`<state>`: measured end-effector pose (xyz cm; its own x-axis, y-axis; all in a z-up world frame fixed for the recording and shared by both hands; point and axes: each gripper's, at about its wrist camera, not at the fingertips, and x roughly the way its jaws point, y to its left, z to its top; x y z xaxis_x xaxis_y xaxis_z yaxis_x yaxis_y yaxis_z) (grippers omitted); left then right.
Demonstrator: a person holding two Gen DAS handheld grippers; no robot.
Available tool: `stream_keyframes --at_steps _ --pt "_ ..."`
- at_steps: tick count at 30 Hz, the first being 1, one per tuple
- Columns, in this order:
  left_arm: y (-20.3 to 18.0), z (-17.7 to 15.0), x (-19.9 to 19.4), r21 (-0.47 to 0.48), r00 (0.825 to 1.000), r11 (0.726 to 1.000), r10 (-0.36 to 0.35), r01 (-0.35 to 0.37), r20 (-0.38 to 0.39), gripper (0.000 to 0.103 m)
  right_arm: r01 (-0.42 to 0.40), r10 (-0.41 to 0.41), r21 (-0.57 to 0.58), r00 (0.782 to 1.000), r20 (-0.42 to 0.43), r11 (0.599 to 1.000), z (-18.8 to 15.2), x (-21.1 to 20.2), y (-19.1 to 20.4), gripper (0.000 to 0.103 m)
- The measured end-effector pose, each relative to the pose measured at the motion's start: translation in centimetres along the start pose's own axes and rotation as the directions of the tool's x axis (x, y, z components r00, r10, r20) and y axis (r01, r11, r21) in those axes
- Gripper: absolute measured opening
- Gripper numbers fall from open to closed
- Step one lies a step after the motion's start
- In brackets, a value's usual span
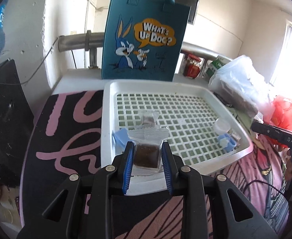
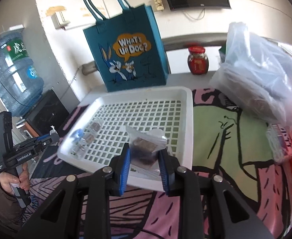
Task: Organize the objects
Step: 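Carry the bag into the tray with the left tool while the right tool carries its bag, then open both tools to release the bags and lift them away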
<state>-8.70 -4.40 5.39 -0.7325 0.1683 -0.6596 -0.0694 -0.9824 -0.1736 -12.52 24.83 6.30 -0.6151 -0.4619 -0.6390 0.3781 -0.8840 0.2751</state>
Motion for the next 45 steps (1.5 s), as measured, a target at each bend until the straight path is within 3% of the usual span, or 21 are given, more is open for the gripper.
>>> stream_keyframes --at_steps 7,9,10,11,12,15,18,22,25,28,32,38,42,45 --pt "-0.7 -1.3 2.3 0.03 0.999 1.0 0.002 0.0 -0.037 0.03 0.069 -0.07 -0.018 0.996 -0.062 0.997 -1.5 4.2 -0.6 0.028" --pt "-0.8 -1.5 2.9 0.03 0.999 1.0 -0.003 0.005 -0.046 0.042 0.093 -0.095 -0.028 0.993 -0.07 0.995 -1.7 4.7 -0.5 0.03" --pt "-0.8 -1.5 3.1 0.025 0.998 1.0 -0.007 0.008 -0.056 0.058 0.103 -0.105 -0.03 0.991 -0.078 0.994 -1.7 5.0 -0.6 0.04" --pt "-0.8 -1.5 3.1 0.018 0.998 1.0 -0.015 0.016 -0.058 0.066 0.11 -0.113 -0.033 0.991 -0.078 0.993 -1.7 5.0 -0.6 0.047" --pt "-0.8 -1.5 2.8 0.014 0.999 1.0 -0.022 0.023 -0.048 0.068 0.12 -0.122 -0.037 0.99 -0.069 0.992 -1.7 4.8 -0.5 0.06" --pt "-1.0 -1.2 0.6 -0.007 0.999 0.999 -0.037 0.037 0.011 0.077 0.121 -0.122 -0.047 0.993 -0.006 0.991 -1.6 2.8 0.1 0.069" --pt "-1.2 -0.4 -2.8 -0.024 0.994 0.998 -0.049 0.052 0.097 0.084 0.113 -0.109 -0.049 0.99 0.093 0.992 -1.1 -0.7 0.7 0.07" --pt "-2.0 0.3 -8.1 -0.018 0.969 1.0 -0.017 0.022 0.246 0.103 0.079 -0.064 -0.05 0.966 0.25 0.996 -0.5 -6.8 1.7 0.076" --pt "-3.0 -0.1 -11.3 0.002 0.946 1.0 -0.005 0.005 0.325 0.103 0.069 -0.039 -0.076 0.937 0.348 0.995 -0.9 -11.1 3.3 0.085" --pt "-4.0 -0.9 -12.7 0.04 0.945 0.999 -0.01 -0.004 0.328 0.103 0.039 0.008 -0.115 0.922 0.387 0.993 -1.9 -13.2 5.0 0.085" --pt "-5.1 -3.1 -12.0 0.078 0.959 0.996 0.03 -0.054 0.283 0.103 0.026 0.026 -0.148 0.941 0.337 0.989 -3.9 -12.8 6.5 0.085" --pt "-4.7 -6.3 -6.8 0.059 0.992 0.994 0.084 -0.09 0.099 0.103 0.059 -0.04 -0.117 0.987 0.156 0.991 -7.2 -6.7 5.9 0.085" --pt "-4.4 -7.4 -3.3 0.056 0.993 0.992 0.117 -0.117 -0.003 0.103 0.101 -0.102 -0.124 0.995 -0.004 0.987 -8.5 -1.4 4.9 0.085" --pt "-4.2 -7.9 -1.4 0.058 0.988 0.99 0.136 -0.132 -0.078 0.103 0.122 -0.13 -0.115 0.99 -0.061 0.986 -9.0 0.5 4.2 0.085"
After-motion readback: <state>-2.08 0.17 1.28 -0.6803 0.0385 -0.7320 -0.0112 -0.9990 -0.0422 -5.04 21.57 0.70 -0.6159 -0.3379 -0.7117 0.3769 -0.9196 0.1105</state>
